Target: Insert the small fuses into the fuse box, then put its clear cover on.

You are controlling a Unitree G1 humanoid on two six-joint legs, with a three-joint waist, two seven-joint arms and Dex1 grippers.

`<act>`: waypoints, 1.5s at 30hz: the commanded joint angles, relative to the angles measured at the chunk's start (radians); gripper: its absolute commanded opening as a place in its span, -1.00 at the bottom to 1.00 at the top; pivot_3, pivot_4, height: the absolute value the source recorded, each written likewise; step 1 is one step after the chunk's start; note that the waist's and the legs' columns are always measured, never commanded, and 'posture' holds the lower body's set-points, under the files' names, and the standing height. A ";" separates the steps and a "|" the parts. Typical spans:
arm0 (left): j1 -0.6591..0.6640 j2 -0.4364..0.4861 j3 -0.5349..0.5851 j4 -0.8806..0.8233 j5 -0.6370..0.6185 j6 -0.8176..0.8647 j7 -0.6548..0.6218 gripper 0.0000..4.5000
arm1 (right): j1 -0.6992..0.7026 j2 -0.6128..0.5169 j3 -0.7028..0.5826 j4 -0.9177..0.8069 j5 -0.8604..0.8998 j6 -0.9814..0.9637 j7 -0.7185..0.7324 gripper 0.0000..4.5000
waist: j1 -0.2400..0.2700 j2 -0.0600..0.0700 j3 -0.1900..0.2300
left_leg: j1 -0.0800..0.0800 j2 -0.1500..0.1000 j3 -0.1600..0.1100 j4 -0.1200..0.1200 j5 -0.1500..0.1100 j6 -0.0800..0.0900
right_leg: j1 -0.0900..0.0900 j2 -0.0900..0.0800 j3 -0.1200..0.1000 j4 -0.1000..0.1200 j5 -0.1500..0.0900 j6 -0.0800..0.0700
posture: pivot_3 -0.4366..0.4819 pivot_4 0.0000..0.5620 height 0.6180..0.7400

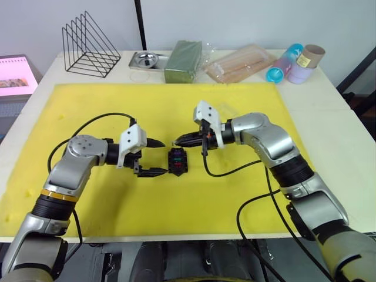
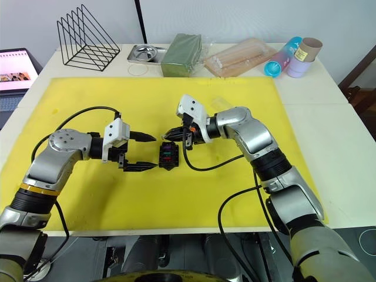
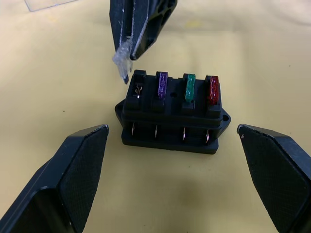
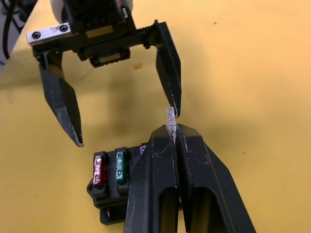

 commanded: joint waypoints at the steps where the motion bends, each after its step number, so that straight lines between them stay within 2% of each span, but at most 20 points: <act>1: -0.011 0.004 0.013 -0.025 0.001 -0.015 0.004 1.00 | -0.019 0.005 -0.023 -0.009 -0.013 -0.032 0.039 -0.98 | 0.000 0.000 0.000 | 0.000 0.000 0.000 0.000 0.000 0.000 | 0.000 0.000 0.000 0.000 0.000 0.000 | -0.05 -0.47 1.00; 22: 0.001 0.007 0.020 -0.046 -0.007 0.004 0.019 1.00 | -0.014 0.038 -0.028 0.099 -0.112 -0.122 0.078 -0.98 | 0.000 0.000 0.000 | 0.000 0.000 0.000 0.001 0.000 0.000 | 0.000 0.000 0.000 0.001 0.000 0.000 | -0.05 -0.47 1.00; 36: -0.006 -0.001 0.018 -0.041 -0.006 0.001 0.026 1.00 | -0.017 0.021 0.051 0.158 -0.264 -0.251 0.131 -0.98 | -0.001 0.000 0.000 | 0.000 0.000 0.000 0.001 0.000 0.000 | 0.000 0.000 0.000 0.001 0.000 0.000 | -0.05 -0.47 1.00; 45: -0.007 -0.002 0.016 -0.043 -0.007 0.003 0.031 1.00 | -0.051 0.034 0.016 0.128 -0.241 -0.220 0.164 -0.98 | 0.000 0.000 0.000 | 0.001 0.000 0.000 0.002 0.000 0.000 | 0.001 0.000 0.000 0.002 0.000 0.000 | -0.05 -0.47 1.00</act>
